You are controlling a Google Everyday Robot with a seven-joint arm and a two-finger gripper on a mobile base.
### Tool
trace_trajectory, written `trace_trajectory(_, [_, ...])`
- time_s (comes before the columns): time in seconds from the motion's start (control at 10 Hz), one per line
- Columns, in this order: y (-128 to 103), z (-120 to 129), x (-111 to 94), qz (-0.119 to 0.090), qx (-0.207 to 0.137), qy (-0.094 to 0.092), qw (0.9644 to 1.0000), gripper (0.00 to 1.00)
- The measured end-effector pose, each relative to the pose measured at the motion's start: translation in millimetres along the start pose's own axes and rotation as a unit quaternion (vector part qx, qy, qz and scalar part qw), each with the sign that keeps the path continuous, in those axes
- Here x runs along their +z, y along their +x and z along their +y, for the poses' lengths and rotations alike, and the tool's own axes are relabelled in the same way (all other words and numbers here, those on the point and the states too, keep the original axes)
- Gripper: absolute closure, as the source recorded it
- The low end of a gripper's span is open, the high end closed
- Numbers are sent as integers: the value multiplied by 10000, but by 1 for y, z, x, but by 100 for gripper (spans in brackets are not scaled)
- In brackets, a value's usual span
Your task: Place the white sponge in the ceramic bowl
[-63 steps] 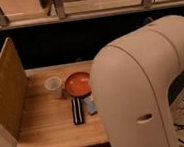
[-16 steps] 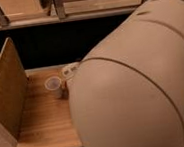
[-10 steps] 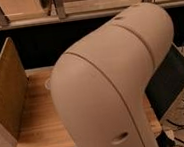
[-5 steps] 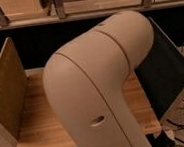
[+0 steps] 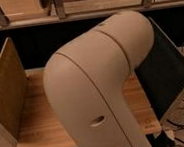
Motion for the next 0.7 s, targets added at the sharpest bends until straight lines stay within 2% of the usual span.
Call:
trace_trajectory(0.2, [0,0,0,1,0,0,10000,21])
trace_trajectory(0.7, [0,0,0,1,1,1,10000,20])
